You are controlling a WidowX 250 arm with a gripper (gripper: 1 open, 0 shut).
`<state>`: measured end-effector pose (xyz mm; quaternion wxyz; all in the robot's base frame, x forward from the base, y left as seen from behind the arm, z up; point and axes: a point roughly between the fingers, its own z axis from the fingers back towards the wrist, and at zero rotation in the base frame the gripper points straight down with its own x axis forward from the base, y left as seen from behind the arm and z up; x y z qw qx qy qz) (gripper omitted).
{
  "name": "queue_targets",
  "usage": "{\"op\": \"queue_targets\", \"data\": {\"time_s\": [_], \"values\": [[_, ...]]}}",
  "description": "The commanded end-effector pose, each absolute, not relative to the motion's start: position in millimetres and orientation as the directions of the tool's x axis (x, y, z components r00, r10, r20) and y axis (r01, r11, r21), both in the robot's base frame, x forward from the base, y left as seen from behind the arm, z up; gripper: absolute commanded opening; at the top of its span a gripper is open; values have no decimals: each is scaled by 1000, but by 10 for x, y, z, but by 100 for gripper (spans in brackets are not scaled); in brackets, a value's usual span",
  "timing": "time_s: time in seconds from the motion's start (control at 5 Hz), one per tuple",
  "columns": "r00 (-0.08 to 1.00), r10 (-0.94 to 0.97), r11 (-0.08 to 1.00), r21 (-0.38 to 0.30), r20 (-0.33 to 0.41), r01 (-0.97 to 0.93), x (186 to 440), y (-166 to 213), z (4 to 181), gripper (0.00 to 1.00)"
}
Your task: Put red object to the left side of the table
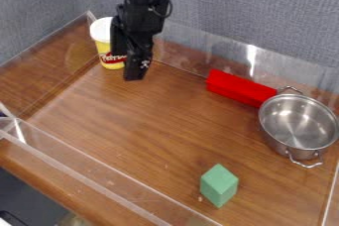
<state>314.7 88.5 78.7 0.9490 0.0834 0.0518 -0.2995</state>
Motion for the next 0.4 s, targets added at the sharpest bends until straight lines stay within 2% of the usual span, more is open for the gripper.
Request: {"op": "queue_targets", "data": {"time_s": [0.0,0.2], "values": [[811,-576,795,163,-99,584,3295,831,919,100],[799,-595,783,162,-87,600,3382,764,897,100]]}}
